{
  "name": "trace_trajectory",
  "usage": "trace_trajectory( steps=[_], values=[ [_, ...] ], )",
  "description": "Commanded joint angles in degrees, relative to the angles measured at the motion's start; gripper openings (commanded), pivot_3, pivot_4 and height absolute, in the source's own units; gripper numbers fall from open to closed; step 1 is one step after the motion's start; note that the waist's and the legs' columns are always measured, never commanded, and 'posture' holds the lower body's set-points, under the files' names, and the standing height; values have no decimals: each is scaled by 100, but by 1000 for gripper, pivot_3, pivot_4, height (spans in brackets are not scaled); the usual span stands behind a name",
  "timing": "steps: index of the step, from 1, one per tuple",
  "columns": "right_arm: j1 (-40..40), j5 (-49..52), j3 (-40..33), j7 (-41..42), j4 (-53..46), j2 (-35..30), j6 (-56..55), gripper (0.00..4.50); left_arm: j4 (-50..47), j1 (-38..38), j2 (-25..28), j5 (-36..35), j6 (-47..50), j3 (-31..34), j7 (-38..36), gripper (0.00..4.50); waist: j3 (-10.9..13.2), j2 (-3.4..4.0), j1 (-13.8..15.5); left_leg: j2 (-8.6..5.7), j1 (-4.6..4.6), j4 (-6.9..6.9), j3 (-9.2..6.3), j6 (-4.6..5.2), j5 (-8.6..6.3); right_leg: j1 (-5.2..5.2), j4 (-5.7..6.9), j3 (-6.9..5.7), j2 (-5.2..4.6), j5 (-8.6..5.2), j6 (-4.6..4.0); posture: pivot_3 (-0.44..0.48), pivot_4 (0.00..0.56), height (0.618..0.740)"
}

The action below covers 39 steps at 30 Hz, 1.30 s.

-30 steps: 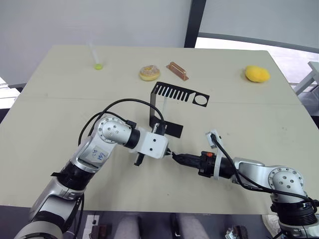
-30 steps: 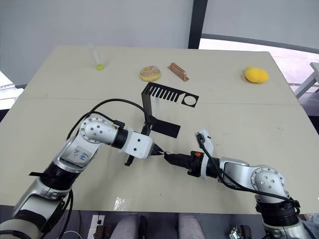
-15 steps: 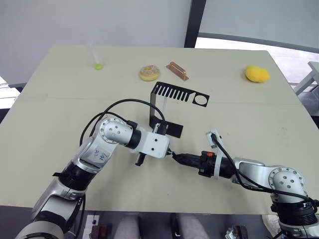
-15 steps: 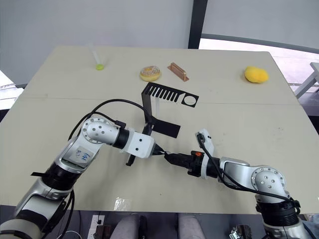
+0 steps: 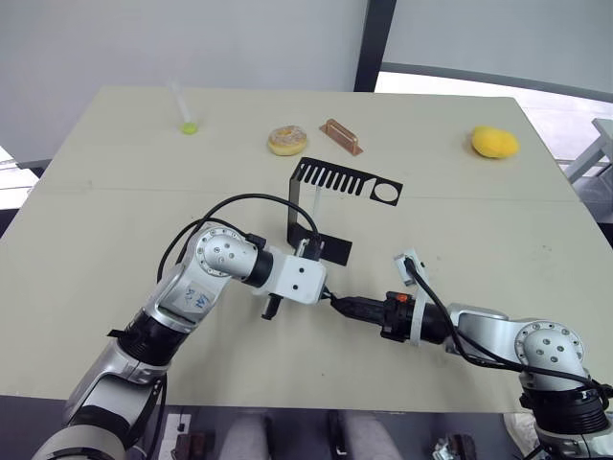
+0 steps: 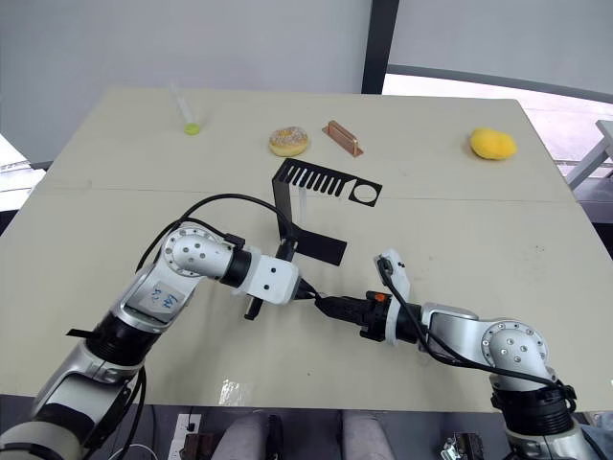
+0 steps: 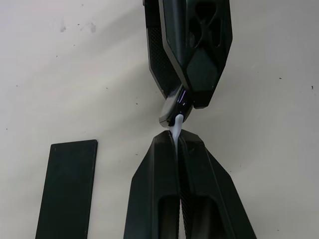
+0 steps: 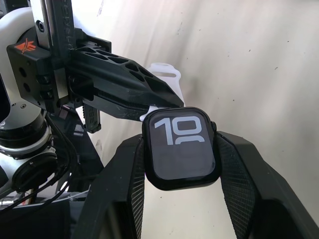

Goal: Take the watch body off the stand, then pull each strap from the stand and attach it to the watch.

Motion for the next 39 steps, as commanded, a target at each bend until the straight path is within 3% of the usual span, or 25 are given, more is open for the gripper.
trace_trajectory(
  steps=[1,19,22,24,27,29,32,34,39],
  values=[
    [-131,429,156,216,-462,153,-32,1587,-183,-122,-218,-99,-101,-161,126,0,0,0,0,0,0,0,0,0,0,0,0,0,0,0,0,0,150,740],
    [-136,371,148,259,-429,166,-28,1587,-206,-86,-221,-98,-42,-132,138,0,0,0,1,0,0,0,0,0,0,0,0,0,0,0,0,0,150,740],
    [-90,325,162,282,-464,182,-29,1587,-308,-37,-278,-149,196,-52,221,945,0,0,0,0,0,0,0,0,0,0,1,0,0,0,0,0,150,740],
    [-37,318,169,302,-516,171,-37,1587,-391,9,-161,-140,128,60,236,2018,0,1,1,0,0,-1,0,0,0,0,1,0,0,0,0,0,150,740],
    [53,321,153,342,-599,71,-66,1587,-550,306,461,-273,-2,422,18,3496,1,1,-39,3,-1,-2,-2,0,0,-1,0,0,2,0,0,0,150,740],
    [88,314,70,415,-624,-79,-73,1587,-522,693,1146,-501,-188,881,-196,4486,2,4,-113,5,4,-10,0,0,0,-2,3,2,2,-1,-2,0,150,740],
    [108,179,-50,631,-675,-310,-97,1587,-262,1180,1836,-898,-612,1502,-369,4500,4,6,-138,11,5,-12,-2,-2,1,-4,3,-3,1,-4,-8,0,150,740],
    [116,-205,-108,951,-828,-503,-134,1587,-171,1481,1908,-1554,-602,2006,-481,4500,5,8,-134,10,4,-12,-4,-2,1,-4,0,-8,-6,-4,-8,0,150,740],
    [446,-3336,124,3036,-1978,-1246,-2024,1587,-303,2182,1744,-3886,781,3339,-692,4500,6,10,-97,-13,-10,-11,-23,4,-2,-2,-12,-34,-39,-3,-3,0,150,740]
  ],
)
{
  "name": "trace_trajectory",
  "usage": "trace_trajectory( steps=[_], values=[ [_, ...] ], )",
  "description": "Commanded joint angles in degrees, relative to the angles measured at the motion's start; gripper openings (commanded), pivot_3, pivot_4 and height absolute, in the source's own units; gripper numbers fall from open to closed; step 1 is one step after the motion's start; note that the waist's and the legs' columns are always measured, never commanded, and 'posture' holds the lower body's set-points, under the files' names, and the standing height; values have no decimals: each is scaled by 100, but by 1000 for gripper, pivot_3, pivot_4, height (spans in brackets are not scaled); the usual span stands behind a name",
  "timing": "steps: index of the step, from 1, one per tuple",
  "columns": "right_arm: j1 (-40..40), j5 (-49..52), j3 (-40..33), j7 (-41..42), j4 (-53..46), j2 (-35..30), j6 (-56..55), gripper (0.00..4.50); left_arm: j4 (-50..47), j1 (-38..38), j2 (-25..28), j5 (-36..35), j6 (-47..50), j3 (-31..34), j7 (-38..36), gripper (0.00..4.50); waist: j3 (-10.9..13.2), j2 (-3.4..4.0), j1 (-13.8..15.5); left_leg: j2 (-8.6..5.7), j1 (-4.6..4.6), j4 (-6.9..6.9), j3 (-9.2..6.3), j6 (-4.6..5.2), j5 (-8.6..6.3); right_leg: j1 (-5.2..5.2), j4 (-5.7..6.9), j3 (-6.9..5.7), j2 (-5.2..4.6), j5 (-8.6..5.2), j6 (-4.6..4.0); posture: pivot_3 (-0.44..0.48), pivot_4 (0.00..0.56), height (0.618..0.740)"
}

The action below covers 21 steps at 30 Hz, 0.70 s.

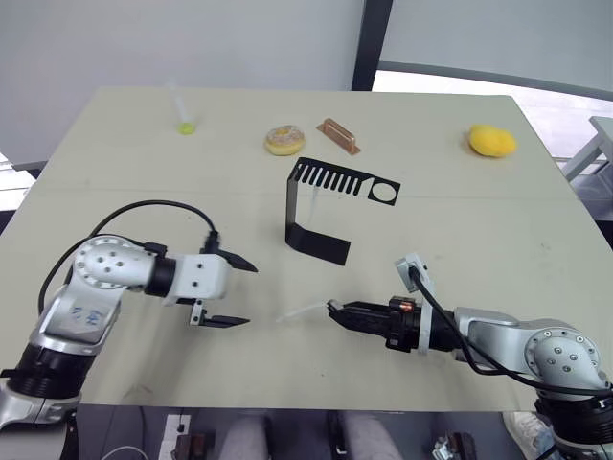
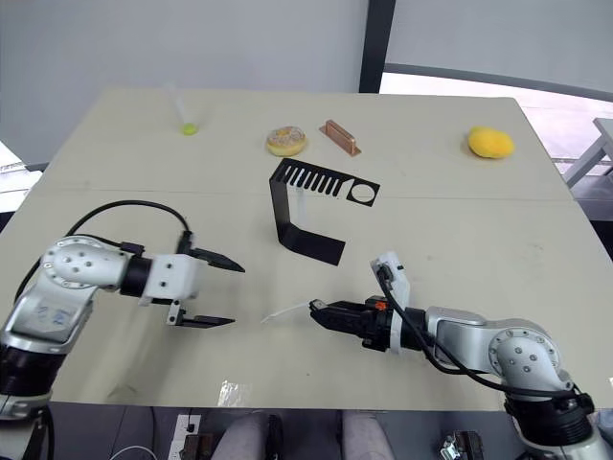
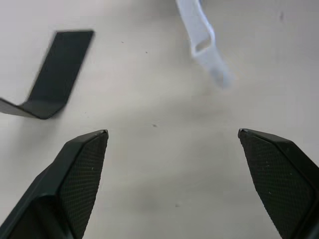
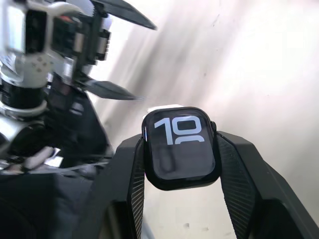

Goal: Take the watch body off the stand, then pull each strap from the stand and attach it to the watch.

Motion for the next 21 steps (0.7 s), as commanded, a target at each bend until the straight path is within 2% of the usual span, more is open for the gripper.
trace_trajectory(
  steps=[1,5,7,9,14,21],
  values=[
    [347,-2543,235,1778,-864,-674,-1975,1587,-185,342,91,-1338,832,895,-105,4500,1,2,-5,-2,-4,0,-4,0,0,0,-6,-3,0,0,1,0,150,740],
    [810,-4650,545,2869,-627,-1096,-4063,1587,-241,592,144,-1562,789,1111,-169,4500,1,1,-3,-6,0,0,-8,0,0,10,-17,-12,5,0,1,0,150,740],
    [995,-5192,498,3086,-385,-1072,-4738,1587,-516,582,57,-1838,1024,1040,-42,4500,2,-2,13,-7,6,1,-7,0,0,16,-16,-12,5,0,1,0,150,740],
    [1099,-5465,511,3225,-211,-991,-5068,1587,-684,613,39,-1808,944,909,-88,4500,2,-2,26,-7,5,3,-5,0,0,17,-15,-10,4,2,4,0,150,740],
    [822,-5749,864,3378,-81,-607,-5120,1587,-715,611,15,-1784,890,897,1,4500,2,-2,-1,-3,21,-1,6,-3,2,17,-1,2,13,1,2,0,150,740],
    [-816,-5899,1951,3059,338,718,-3546,1587,-643,548,104,-1731,756,930,-30,4500,4,1,-59,3,28,3,10,-14,7,6,26,12,21,-2,-5,0,150,740]
  ],
)
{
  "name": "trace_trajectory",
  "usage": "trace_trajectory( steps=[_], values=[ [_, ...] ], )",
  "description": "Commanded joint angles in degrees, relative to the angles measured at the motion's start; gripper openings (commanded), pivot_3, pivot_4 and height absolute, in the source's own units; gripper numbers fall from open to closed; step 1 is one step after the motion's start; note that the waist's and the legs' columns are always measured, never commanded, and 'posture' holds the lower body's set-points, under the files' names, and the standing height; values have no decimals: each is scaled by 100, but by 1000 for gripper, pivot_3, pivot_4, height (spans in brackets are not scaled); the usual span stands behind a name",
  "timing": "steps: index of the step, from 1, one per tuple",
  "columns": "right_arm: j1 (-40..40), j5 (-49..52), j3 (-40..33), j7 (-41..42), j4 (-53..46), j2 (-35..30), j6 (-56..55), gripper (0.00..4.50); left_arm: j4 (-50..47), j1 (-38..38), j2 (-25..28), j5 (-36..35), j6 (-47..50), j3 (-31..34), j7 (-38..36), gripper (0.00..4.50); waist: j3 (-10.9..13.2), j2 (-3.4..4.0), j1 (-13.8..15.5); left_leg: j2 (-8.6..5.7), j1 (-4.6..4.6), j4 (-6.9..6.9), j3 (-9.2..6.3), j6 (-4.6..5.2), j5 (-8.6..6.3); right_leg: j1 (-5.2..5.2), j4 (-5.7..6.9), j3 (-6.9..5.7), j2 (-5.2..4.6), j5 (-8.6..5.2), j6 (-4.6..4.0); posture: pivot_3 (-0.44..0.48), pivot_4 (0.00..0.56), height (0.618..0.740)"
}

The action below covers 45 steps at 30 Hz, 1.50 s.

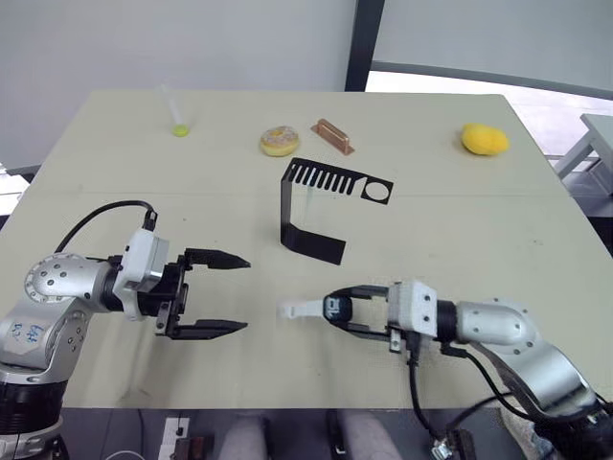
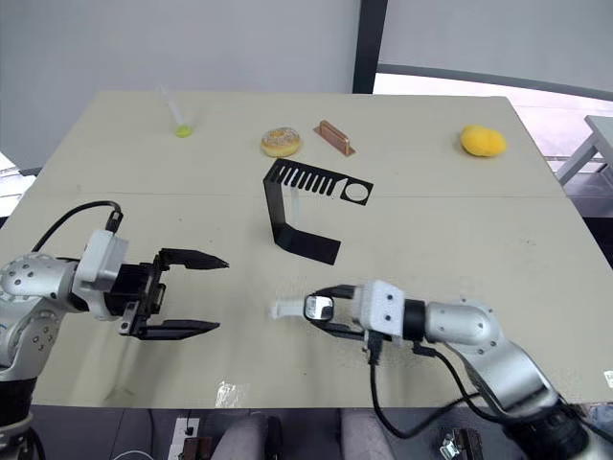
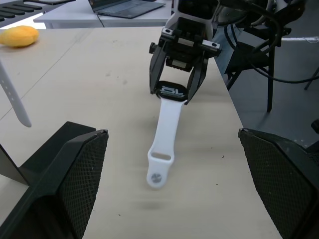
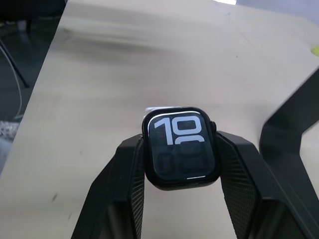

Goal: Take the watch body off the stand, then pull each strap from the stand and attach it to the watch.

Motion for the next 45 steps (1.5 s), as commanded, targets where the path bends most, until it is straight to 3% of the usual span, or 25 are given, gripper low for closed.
trace_trajectory(
  steps=[1,7,18,20,23,24,31,35,39,45],
  values=[
    [-399,-258,455,-100,278,381,480,1587,-45,18,86,-23,-120,93,-28,4500,1,2,21,-1,-2,0,-1,-1,1,-4,4,-1,-2,-1,-1,0,150,740],
    [-512,-949,954,172,1120,438,296,1587,-41,287,185,78,-323,176,-84,4500,0,1,46,-24,-11,9,1,14,-8,-5,5,-12,-36,0,1,0,150,740],
    [-717,-1024,795,693,1950,492,63,1587,-51,624,271,117,-575,265,-68,4500,0,1,22,-12,-4,4,4,14,-8,-4,5,-22,-26,0,1,0,150,740],
    [-727,-959,606,671,2030,561,-180,2731,-74,630,270,92,-555,272,-30,4500,0,1,22,-13,-4,6,4,14,-8,-3,5,-22,-27,0,0,0,150,740],
    [-681,-799,387,944,1894,310,-98,4035,-102,638,300,39,-468,315,45,4500,1,2,24,-13,-5,5,4,14,-8,-4,7,-23,-27,0,1,0,150,740],
    [-582,-703,235,1126,1804,120,-239,4430,-79,650,331,42,-436,351,65,4500,1,3,25,-13,-4,5,3,14,-8,-4,7,-24,-27,0,1,0,150,740],
    [691,357,-1867,1418,1646,-566,-964,4430,314,1001,277,170,-456,898,457,4500,2,2,47,-13,-4,2,1,18,-10,7,-5,-29,-29,0,1,0,150,740],
    [1814,647,-3538,1645,2366,-960,-1577,4430,1081,1346,132,560,-1079,1415,730,4500,2,4,57,-14,0,-1,2,17,-10,10,-10,-29,-27,0,1,0,150,740],
    [2381,626,-4573,1587,3211,-1121,-2051,4430,1697,1535,29,692,-1467,1887,994,4500,2,2,38,-13,5,-3,15,18,-10,12,-17,-25,-27,0,1,0,150,740],
    [2597,576,-5047,1458,3707,-1089,-2365,4430,1933,1570,-40,572,-1411,2114,1233,4500,2,3,24,-12,14,-9,22,17,-10,13,-12,-17,-25,0,1,0,150,740]
  ],
)
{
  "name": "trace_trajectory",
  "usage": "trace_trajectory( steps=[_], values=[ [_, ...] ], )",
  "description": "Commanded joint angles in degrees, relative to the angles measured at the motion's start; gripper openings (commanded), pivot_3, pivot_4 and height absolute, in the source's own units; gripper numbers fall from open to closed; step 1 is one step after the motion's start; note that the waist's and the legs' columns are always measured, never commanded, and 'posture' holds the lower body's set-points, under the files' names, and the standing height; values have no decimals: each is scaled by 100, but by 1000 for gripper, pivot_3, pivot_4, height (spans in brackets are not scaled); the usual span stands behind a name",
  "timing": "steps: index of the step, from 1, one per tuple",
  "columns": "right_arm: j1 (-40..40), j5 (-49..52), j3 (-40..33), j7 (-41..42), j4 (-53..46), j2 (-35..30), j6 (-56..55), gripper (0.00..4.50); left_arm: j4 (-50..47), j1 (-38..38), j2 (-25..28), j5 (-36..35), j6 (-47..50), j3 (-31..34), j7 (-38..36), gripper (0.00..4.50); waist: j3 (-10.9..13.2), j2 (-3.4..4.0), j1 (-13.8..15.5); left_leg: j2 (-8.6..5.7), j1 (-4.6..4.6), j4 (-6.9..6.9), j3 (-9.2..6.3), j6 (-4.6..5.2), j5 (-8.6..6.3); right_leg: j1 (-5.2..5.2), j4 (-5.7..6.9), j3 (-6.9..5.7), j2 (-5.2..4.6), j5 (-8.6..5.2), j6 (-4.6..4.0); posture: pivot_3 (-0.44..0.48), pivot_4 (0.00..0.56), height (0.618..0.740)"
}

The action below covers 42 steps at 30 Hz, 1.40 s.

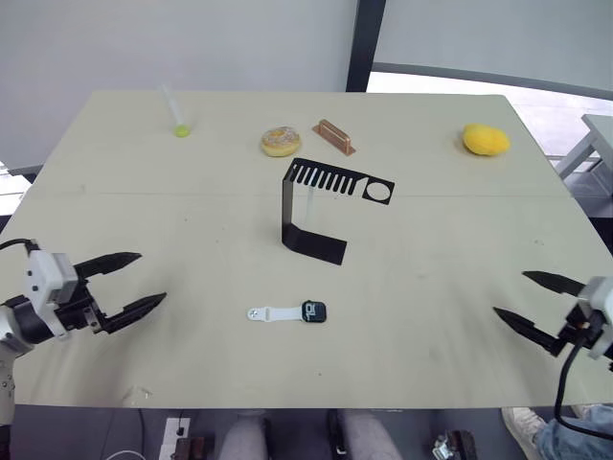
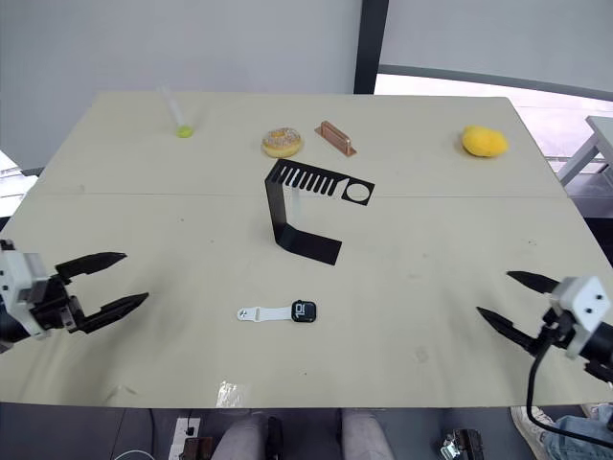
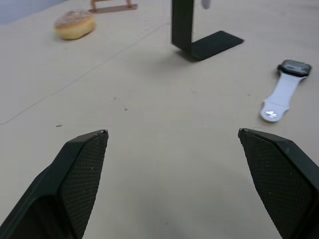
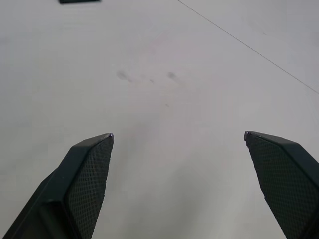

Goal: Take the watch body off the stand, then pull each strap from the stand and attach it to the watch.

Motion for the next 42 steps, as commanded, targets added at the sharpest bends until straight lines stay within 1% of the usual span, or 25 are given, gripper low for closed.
trace_trajectory(
  steps=[1,4,8,9,10,12,14,15,18,22,27,30,34,37,40,42],
  values=[
    [16,151,-191,-74,-69,22,-26,4430,-116,-14,-39,-119,18,125,132,4500,0,0,4,0,0,0,0,0,0,0,0,0,0,0,0,0,150,740],
    [-72,258,47,-134,-356,188,217,4430,-278,-61,-98,-137,80,-11,206,4500,0,0,6,2,1,0,-2,-1,0,0,3,0,-1,0,0,0,150,740],
    [-640,711,589,-528,-1076,573,1170,4430,-805,-180,-275,-271,325,-176,469,4500,1,1,-11,3,0,3,-1,-2,1,-1,10,0,-1,1,1,0,150,740],
    [-783,737,785,-586,-1265,664,1331,4196,-979,-222,-357,-298,395,-206,623,4500,1,3,-4,2,0,4,-2,-4,1,-3,14,1,-2,1,1,0,150,740],
    [-920,806,974,-653,-1448,756,1534,3903,-1154,-244,-430,-341,472,-231,754,4500,3,6,2,2,-1,5,-3,-4,2,-5,19,1,-2,1,1,0,150,740],
    [-1277,792,1400,-927,-1691,996,1878,3109,-1602,-284,-627,-454,678,-323,1097,4500,3,6,7,2,-1,5,-6,-5,2,-8,25,-1,-2,1,2,0,150,740],
    [-1650,648,1843,-1156,-1758,1263,2086,2113,-2188,-333,-876,-573,957,-540,1541,4500,3,6,6,2,-2,6,-7,-6,2,-8,26,-2,-2,1,3,0,150,740],
    [-1825,569,2023,-1264,-1742,1413,2137,1547,-2453,-370,-996,-610,1108,-664,1781,4500,3,5,7,2,-3,8,-7,-6,2,-8,25,-2,-3,2,3,0,150,740],
    [-2290,318,2496,-1481,-1578,1803,2180,55,-3093,-506,-1326,-501,1438,-1063,2490,4500,3,5,24,0,-6,13,-8,-6,2,-9,26,-2,-3,3,5,0,150,740],
    [-2997,-386,3211,-1740,-727,2416,1839,55,-3835,-578,-1868,-332,1801,-1739,3378,4500,2,4,19,-3,-8,23,-7,-7,3,-8,29,-1,-2,6,10,0,150,740],
    [-3671,-905,3529,-1973,436,3032,1314,55,-4190,-599,-2397,388,1962,-2513,4295,4500,2,4,6,-1,-8,25,-4,-26,14,-14,34,3,7,6,11,0,150,740],
    [-3959,-1085,3589,-1998,900,3216,1079,55,-4235,-721,-2656,685,2011,-2798,4665,4500,2,4,6,0,-10,31,-1,-26,14,-13,34,5,7,6,11,0,150,740],
    [-4175,-1253,3760,-1823,1368,3370,960,55,-4160,-896,-2816,1031,2032,-3114,4898,4500,2,4,6,0,-10,32,-1,-29,16,-13,35,5,9,6,11,0,150,740],
    [-4300,-1270,3687,-1870,1721,3443,898,55,-4053,-993,-2916,1226,1998,-3266,4990,4500,2,4,6,0,-11,34,-1,-32,18,-13,39,5,8,6,11,0,150,740],
    [-4355,-1287,3633,-1870,1956,3473,824,0,-3991,-1044,-3043,1306,2008,-3385,5031,3706,1,4,6,1,-10,36,0,-34,19,-12,40,5,8,6,11,0,150,740],
    [-4377,-1283,3617,-1867,2046,3500,803,0,-3937,-1167,-3123,1325,2040,-3502,4998,3706,1,4,7,1,-9,39,-1,-34,19,-11,39,5,8,6,11,0,150,740]
  ],
)
